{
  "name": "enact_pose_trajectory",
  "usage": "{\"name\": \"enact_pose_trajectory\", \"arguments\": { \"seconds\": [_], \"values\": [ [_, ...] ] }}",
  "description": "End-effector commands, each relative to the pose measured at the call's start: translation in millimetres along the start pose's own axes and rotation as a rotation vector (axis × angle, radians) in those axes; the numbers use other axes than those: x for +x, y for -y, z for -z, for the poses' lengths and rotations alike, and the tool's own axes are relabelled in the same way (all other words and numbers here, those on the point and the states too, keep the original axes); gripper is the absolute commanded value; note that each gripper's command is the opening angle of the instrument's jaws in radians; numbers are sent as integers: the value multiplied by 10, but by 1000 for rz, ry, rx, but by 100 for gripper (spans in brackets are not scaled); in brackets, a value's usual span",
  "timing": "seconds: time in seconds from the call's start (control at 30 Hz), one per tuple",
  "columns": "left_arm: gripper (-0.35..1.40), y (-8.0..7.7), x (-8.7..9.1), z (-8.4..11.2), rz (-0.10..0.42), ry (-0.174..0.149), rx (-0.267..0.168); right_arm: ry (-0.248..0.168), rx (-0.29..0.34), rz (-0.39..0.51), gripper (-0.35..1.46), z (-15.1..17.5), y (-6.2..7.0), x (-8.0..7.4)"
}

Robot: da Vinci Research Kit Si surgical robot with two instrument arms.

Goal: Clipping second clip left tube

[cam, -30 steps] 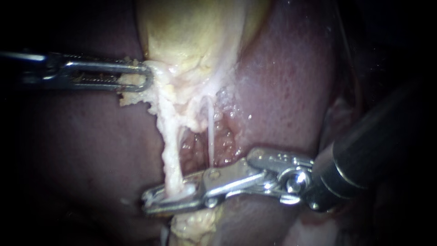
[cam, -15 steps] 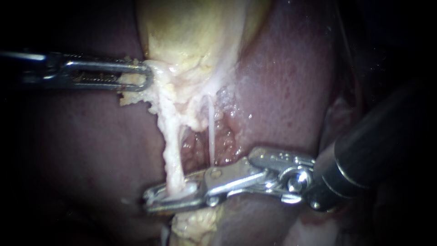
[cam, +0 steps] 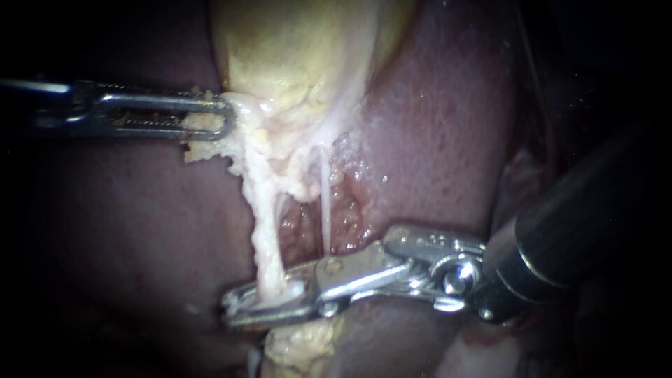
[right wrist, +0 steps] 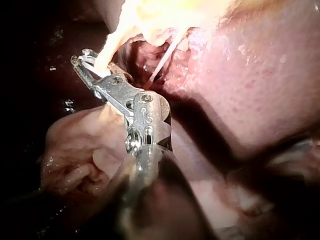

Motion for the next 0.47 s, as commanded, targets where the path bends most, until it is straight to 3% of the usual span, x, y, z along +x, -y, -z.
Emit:
{"name": "enact_pose_trajectory", "arguments": {
  "seconds": [0.03,0.47],
  "values": [
    [-35,0,0,0,0,0,0,0,-1,0,-35,0,-1,0],
    [-35,0,-1,-1,0,0,0,0,-1,1,-35,0,-2,-1]
  ]
}}
